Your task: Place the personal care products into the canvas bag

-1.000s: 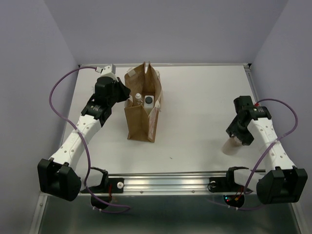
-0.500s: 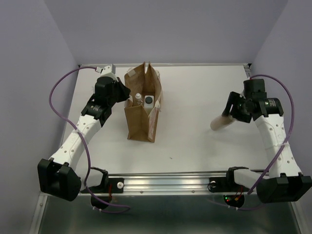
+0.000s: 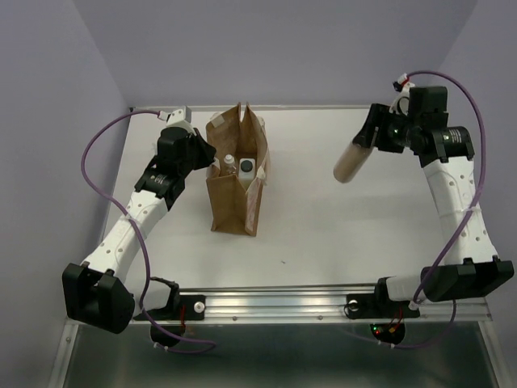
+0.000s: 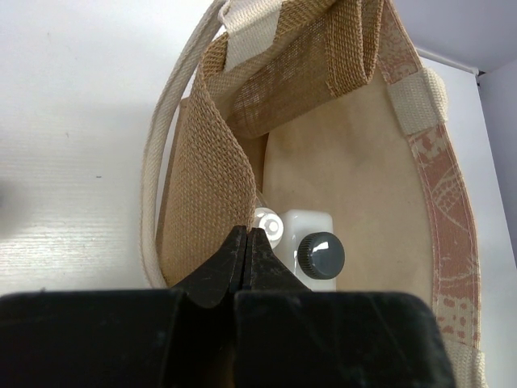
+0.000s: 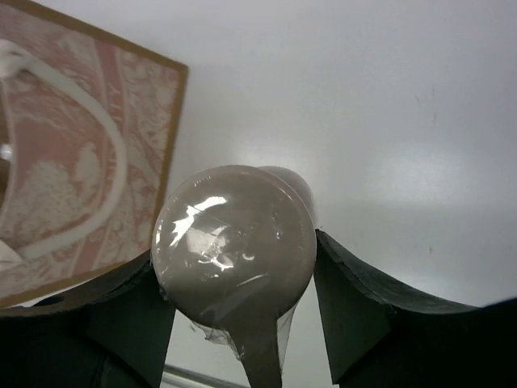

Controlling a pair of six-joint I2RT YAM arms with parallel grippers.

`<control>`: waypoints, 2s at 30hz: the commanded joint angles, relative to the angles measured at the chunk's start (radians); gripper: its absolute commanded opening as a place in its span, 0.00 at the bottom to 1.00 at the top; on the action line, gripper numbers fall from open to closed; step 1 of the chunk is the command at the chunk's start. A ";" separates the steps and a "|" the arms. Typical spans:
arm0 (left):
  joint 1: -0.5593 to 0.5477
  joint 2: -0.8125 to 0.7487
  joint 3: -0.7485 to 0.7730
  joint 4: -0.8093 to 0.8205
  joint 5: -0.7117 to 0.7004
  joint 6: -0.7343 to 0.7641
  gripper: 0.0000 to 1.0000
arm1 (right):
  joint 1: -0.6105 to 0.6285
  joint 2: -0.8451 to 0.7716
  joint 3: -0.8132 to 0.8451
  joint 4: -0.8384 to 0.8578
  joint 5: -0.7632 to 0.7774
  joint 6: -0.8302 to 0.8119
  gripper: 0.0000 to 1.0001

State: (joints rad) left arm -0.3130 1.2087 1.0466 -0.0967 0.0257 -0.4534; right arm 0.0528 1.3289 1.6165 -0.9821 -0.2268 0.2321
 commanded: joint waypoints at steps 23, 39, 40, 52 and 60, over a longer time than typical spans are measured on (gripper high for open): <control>-0.005 0.005 0.003 -0.052 0.017 0.024 0.00 | 0.513 0.621 0.878 0.505 -0.332 0.059 0.01; -0.005 -0.023 -0.003 -0.052 0.008 0.028 0.00 | 0.619 0.694 0.836 0.577 -0.194 -0.016 0.01; -0.005 -0.026 -0.003 -0.052 0.006 0.028 0.00 | 0.619 0.710 0.847 0.574 -0.162 -0.043 0.01; -0.005 -0.024 -0.002 -0.052 0.000 0.028 0.00 | 0.659 0.776 0.829 0.592 0.033 -0.166 0.01; -0.005 -0.032 0.000 -0.054 -0.007 0.030 0.00 | 0.668 0.825 0.781 0.623 0.108 -0.203 0.01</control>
State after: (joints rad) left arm -0.3130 1.1976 1.0466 -0.1059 0.0319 -0.4465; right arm 0.7101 2.1471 2.4046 -0.4835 -0.1841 0.0814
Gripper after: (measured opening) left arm 0.044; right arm 0.536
